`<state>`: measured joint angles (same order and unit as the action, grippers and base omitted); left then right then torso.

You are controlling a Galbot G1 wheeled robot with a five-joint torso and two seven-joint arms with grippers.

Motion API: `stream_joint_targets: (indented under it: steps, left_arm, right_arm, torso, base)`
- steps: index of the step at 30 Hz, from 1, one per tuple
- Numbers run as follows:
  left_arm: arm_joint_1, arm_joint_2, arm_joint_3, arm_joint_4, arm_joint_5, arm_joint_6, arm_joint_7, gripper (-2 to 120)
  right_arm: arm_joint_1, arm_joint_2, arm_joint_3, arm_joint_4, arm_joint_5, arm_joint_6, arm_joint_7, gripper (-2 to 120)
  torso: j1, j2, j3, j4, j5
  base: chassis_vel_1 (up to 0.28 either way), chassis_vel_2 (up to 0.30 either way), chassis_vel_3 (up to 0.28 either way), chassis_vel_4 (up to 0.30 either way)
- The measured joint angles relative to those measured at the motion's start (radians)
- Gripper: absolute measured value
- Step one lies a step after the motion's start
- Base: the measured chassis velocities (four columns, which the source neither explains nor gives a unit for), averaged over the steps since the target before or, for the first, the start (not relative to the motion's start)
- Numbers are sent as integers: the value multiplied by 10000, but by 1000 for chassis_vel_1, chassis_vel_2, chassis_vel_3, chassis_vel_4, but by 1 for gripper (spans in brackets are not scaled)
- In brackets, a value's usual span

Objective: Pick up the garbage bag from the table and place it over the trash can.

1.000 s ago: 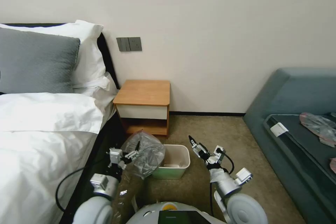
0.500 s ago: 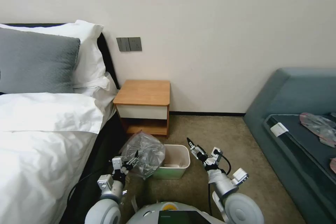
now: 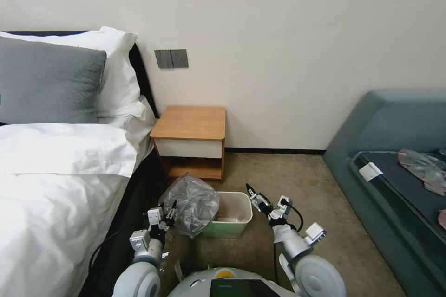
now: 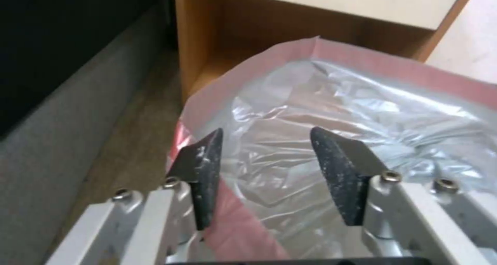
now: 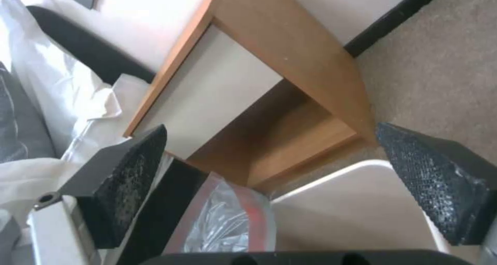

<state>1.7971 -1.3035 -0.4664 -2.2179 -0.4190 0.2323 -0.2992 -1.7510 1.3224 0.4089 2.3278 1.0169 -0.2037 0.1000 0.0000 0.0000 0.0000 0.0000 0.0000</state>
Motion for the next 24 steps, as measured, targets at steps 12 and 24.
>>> stream_joint_targets:
  steps: [12, 24]
  left_arm:
    - [-56, -23, 239, 135, 276, 289, -197, 54]
    - [-82, 7, 746, 74, 344, 442, -138, 52]
  right_arm:
    - [8, -106, -41, -37, -20, 3, -64, 100]
    - [-73, 21, -77, -11, -181, 61, -133, 100]
  torso:
    - [0, 0, 1, 0, 0]
    - [0, 0, 0, 0, 0]
  base:
    - [0, 0, 0, 0]
    - [0, 0, 0, 0]
